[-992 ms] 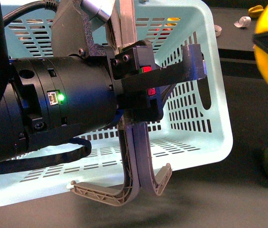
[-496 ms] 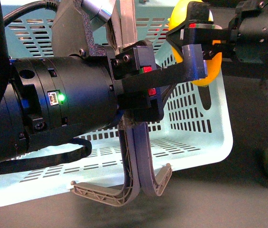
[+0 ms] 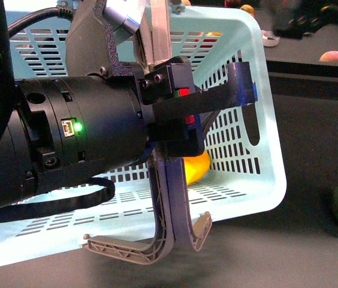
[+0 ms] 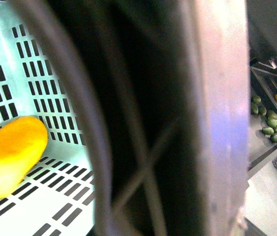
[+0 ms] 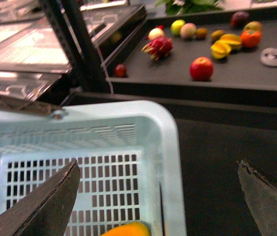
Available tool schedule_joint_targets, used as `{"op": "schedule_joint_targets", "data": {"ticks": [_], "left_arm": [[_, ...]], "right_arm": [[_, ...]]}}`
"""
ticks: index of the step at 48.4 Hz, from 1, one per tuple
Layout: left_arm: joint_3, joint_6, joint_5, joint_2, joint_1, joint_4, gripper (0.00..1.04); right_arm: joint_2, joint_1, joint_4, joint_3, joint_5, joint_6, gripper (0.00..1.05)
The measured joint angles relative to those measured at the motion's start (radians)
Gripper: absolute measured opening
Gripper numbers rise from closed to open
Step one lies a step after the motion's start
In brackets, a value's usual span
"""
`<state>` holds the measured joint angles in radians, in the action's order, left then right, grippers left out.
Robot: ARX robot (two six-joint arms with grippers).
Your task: Pick mango with right arm and hold basket with left
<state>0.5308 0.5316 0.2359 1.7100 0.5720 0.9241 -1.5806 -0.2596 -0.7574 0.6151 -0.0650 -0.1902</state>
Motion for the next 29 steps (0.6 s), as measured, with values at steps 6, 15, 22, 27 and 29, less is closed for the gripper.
{"op": "schedule_joint_targets", "data": {"ticks": [6,15,22,27,29], "left_arm": [[0.000,-0.009,-0.001,0.000,0.000,0.000,0.16],[0.000,-0.005,0.000,0.000,0.000,0.000,0.16],[0.000,-0.005,0.003,0.000,0.000,0.000,0.16],[0.000,-0.006,0.003,0.000,0.000,0.000,0.16],[0.000,-0.007,0.002,0.000,0.000,0.000,0.16]], "right_arm": [[0.180,0.021,0.029,-0.098,0.094,-0.012,0.96],[0.519,0.019,0.172,-0.305,0.280,-0.073,0.96],[0.784,-0.022,0.344,-0.424,0.504,-0.142,0.96],[0.814,-0.027,0.348,-0.426,0.512,-0.155,0.96],[0.812,-0.027,0.348,-0.426,0.512,-0.156,0.96]]}}
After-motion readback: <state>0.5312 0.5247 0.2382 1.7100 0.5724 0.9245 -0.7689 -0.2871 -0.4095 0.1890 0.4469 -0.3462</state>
